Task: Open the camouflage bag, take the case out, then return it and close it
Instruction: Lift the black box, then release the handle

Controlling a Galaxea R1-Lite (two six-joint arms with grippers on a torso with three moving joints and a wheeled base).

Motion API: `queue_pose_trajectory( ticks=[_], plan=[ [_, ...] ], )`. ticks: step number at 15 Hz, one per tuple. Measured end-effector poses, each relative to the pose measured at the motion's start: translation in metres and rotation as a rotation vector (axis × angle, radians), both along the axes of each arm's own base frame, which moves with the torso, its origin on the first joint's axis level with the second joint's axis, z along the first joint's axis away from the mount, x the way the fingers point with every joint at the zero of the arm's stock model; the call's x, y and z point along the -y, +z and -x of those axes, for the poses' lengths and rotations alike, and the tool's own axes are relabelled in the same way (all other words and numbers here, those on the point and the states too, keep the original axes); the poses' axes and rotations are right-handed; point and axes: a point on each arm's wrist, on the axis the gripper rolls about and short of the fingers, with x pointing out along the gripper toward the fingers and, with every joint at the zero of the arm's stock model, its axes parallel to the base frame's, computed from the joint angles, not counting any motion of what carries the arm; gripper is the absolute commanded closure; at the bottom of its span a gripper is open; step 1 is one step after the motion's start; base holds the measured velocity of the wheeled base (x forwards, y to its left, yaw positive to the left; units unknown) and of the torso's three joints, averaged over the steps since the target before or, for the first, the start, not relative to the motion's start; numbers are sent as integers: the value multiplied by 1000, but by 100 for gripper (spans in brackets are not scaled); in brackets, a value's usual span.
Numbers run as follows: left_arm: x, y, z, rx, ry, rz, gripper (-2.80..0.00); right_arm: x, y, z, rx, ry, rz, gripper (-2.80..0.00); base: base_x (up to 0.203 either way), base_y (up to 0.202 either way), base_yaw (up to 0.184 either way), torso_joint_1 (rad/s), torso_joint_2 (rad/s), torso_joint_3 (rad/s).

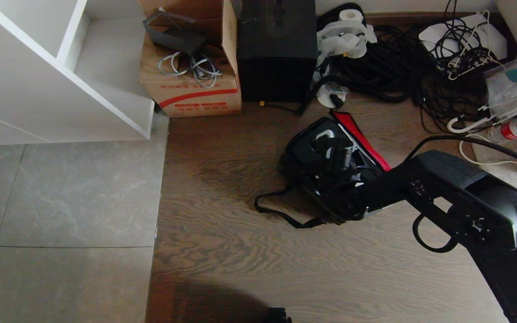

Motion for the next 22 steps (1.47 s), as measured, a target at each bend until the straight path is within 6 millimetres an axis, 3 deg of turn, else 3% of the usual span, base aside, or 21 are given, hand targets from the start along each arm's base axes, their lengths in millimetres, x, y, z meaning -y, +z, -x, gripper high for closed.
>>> queue_pose_trajectory(
  ticks=[3,8,12,16,20,22],
  plan=[
    [0,0,0,0,0,0,0,-3,26,25,1,32,-4,0,0,0,0,0,0,0],
    [0,0,0,0,0,0,0,1,98,69,31,65,9,0,0,0,0,0,0,0],
    [0,0,0,0,0,0,0,14,123,105,21,90,16,0,0,0,0,0,0,0],
    [0,0,0,-1,0,0,0,59,143,126,2,20,26,0,0,0,0,0,0,0],
    [0,0,0,-1,0,0,0,121,151,124,5,-124,25,0,0,0,0,0,0,0],
    [0,0,0,-1,0,0,0,142,146,115,-3,-176,27,0,0,0,0,0,0,0]
  ],
)
